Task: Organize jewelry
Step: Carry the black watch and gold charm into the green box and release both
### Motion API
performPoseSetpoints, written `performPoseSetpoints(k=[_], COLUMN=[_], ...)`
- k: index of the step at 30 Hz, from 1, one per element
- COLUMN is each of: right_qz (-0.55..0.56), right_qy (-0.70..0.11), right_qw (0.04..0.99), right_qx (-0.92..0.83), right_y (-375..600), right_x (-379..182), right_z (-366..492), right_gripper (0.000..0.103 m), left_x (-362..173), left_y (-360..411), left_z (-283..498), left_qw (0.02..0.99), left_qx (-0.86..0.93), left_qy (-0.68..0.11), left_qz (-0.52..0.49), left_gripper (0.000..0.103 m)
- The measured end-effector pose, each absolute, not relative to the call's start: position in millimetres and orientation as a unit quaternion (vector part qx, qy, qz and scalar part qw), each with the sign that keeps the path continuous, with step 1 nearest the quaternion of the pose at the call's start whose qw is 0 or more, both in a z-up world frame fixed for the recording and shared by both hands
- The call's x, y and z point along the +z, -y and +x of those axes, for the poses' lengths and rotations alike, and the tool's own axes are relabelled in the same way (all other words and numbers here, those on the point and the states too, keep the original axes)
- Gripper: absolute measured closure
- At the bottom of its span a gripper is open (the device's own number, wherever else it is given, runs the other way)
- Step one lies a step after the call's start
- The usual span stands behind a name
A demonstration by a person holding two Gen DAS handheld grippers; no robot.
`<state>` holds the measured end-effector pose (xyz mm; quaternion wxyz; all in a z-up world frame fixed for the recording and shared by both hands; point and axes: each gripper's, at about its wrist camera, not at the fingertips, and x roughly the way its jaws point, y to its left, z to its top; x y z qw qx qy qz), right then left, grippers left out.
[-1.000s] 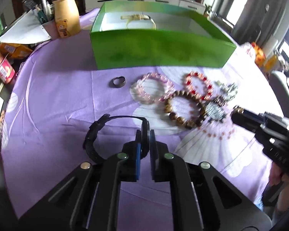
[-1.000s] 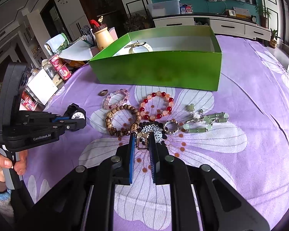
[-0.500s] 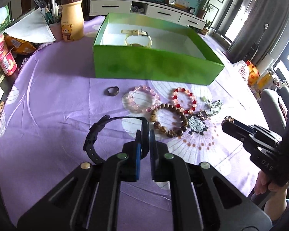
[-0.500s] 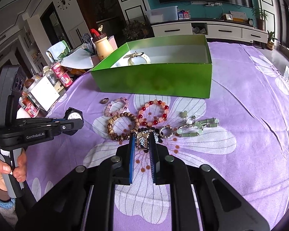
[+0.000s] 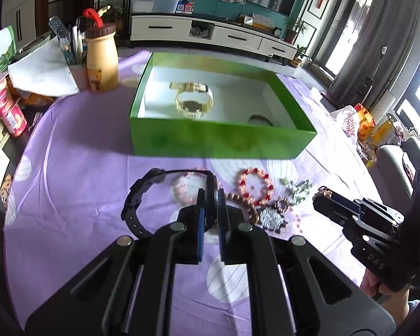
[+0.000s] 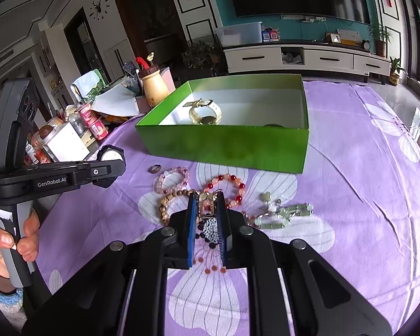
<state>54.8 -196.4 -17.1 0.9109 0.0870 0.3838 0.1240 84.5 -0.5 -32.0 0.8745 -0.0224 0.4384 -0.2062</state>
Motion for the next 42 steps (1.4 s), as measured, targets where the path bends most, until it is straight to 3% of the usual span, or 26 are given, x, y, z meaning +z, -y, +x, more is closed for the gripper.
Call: performPoseSetpoints(k=[21,42], right_qz=[0.093,0.127], right_qy=[-0.348,-0.407], right_qw=[0.926,0.896], right_qx=[0.109,0.119], right_y=[215,213], right_x=[9,-30], right_z=[121,208], right_gripper=[0.090,0.089], left_x=[5,-43], left_y=[24,47], left_z=[156,231], left_qw=[0.883,0.858], left_qx=[-0.215,-0.190], left_qy=[-0.415,-0.476], left_qz=[-0.040,-0.040], left_gripper=[0.096,0.095])
